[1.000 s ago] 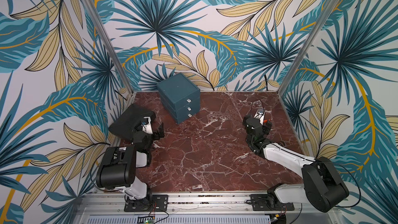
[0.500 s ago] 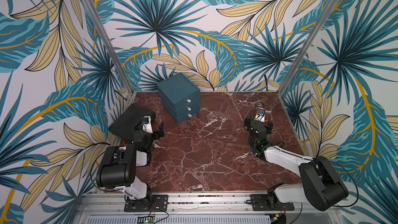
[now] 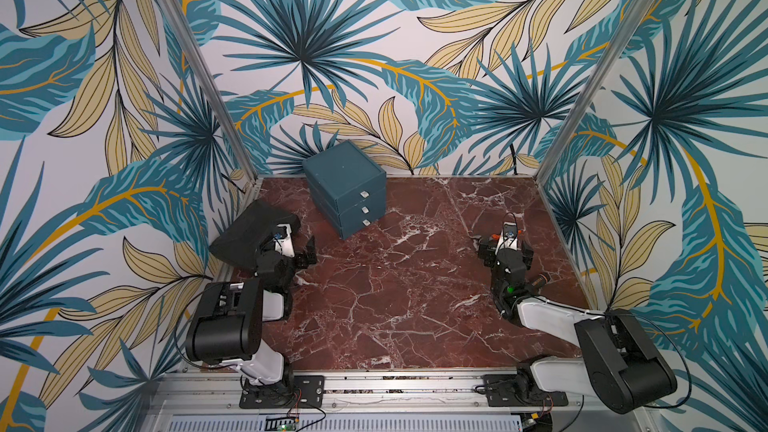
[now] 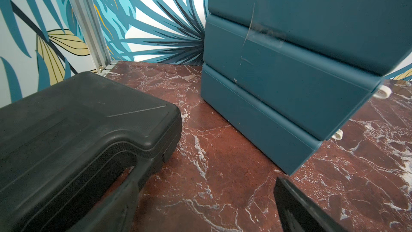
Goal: Please place the pencils in the drawer according to their color
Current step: Reset both arms
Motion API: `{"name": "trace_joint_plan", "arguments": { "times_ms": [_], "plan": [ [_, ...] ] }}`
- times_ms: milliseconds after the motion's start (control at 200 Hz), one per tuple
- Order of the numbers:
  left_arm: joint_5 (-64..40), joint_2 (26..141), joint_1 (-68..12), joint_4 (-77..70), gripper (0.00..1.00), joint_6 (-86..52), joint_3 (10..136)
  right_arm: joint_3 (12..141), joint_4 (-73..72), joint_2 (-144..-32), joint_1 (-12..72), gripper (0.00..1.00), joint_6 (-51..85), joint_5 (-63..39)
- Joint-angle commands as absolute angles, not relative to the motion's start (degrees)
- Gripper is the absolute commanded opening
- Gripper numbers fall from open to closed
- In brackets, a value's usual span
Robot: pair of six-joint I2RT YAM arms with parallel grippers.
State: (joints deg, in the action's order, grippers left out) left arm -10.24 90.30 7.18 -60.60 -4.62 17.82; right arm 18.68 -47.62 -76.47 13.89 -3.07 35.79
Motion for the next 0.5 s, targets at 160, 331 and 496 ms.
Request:
{"name": "trace_joint_plan", "arguments": {
  "times_ms": [160, 331, 496],
  "plan": [
    [-9.62, 90.05, 6.94, -60.17, 1.00, -3.88, 19.12, 15.86, -63.09, -83.60, 11.31, 1.00, -4.27, 25.41],
    [-9.57, 90.00, 6.85, -59.94, 1.00, -3.87, 19.16, 14.92, -65.58, -86.40, 8.66, 1.00, -3.35, 17.61],
    [-9.78, 90.06, 6.83, -59.69, 1.00, -3.75, 19.32, 16.12, -62.26, -85.85, 7.31, 1.00, -3.94, 11.85]
  ]
}}
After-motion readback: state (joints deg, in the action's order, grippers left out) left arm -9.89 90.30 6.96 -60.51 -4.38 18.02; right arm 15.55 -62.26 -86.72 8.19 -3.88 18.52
